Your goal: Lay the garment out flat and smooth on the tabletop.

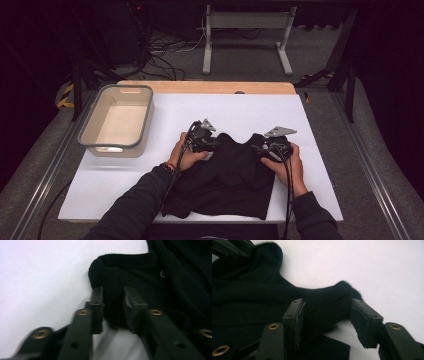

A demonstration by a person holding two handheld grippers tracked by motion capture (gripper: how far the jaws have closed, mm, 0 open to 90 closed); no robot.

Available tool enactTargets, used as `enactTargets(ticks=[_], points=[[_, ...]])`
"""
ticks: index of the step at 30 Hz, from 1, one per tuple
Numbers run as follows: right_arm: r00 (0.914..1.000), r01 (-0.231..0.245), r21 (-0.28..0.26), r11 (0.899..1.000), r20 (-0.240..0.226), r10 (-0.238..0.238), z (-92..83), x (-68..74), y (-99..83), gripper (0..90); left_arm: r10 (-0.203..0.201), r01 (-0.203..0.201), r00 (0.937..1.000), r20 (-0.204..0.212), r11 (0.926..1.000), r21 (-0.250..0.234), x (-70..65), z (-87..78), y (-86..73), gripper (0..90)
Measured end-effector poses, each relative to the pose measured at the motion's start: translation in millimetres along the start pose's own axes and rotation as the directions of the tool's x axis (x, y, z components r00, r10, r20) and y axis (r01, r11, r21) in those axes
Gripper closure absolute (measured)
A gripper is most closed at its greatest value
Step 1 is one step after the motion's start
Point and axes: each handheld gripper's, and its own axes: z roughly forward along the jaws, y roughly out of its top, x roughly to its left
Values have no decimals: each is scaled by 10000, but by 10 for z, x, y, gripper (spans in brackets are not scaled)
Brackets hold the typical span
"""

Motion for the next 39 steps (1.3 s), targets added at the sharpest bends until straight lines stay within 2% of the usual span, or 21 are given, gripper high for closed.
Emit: enactTargets(ticks=[2,3,6,8,9,11,12,13,18,19,20,22,29,30,31,32,34,36,37,38,39], points=[[9999,51,161,9999,-148,-49,35,1,3,571,42,-42,10000,-78,10000,30,-9,-10,4,820],[9994,280,192,9994,-202,-276,56,21,12,765,148,-147,9996,-253,9999,32,3,-47,6,849],[9988,475,-50,9989,-150,-475,18,33,44,863,-119,98,9985,-542,9993,-374,88,-191,5,855],[9986,519,-112,9986,-101,-520,6,35,55,866,-254,213,9973,-692,9980,-602,126,-274,14,855],[9985,555,-465,9974,39,-554,-42,35,103,872,-439,337,9933,-1068,9949,-952,186,-394,44,855],[9980,606,-768,9952,245,-589,-84,26,177,871,-518,386,9910,-1235,9935,-1070,223,-456,77,853],[9974,634,-1040,9925,409,-594,-112,11,250,871,-547,358,9851,-1630,9925,-1172,297,-567,164,854],[9973,618,-1216,9907,460,-566,-126,-1,301,871,-547,358,9851,-1630,9925,-1172,297,-567,164,854],[9940,788,-1784,9808,896,-636,-130,-98,637,871,-435,114,9645,-2603,9922,-1238,570,-731,434,854],[9932,787,-1918,9783,991,-605,-120,-148,770,871,-403,57,9564,-2894,9928,-1193,640,-736,497,854],[9932,787,-1918,9783,991,-605,-120,-148,770,871,-403,57,9564,-2894,9928,-1193,640,-736,497,854],[9914,781,-2099,9746,1195,-537,-94,-218,953,870,-376,10,9404,-3379,9942,-1079,779,-703,593,852],[9857,864,-2033,9753,1594,-541,89,-309,1119,865,-838,492,9303,-3570,9933,-1049,972,-573,670,830],[9859,721,-1966,9778,1624,-401,136,-334,1130,855,-980,620,9213,-3764,9924,-1068,978,-533,671,797],[9866,286,-1908,9812,1630,30,212,-382,1144,781,-1178,832,9149,-3860,9910,-1052,980,-490,668,689],[9866,286,-1908,9812,1630,30,212,-382,1144,781,-1178,832,9149,-3860,9910,-1052,980,-490,668,648],[9811,106,-1994,9799,1913,283,269,-408,1146,622,-1511,1162,9191,-3638,9864,-1162,975,-449,653,598],[9768,147,-1811,9834,2128,246,291,-400,1141,555,-1664,1339,9197,-3557,9844,-1142,940,-419,632,514],[9801,-23,-1681,9858,1953,355,294,-398,1128,506,-1631,1301,9236,-3470,9846,-1166,909,-421,617,485],[9853,-342,-1591,9867,1597,599,271,-400,1097,475,-1570,1230,9343,-3200,9846,-1240,836,-429,573,453],[9853,-342,-1591,9867,1597,599,271,-400,1097,475,-1570,1230,9343,-3200,9846,-1240,836,-429,573,445]])
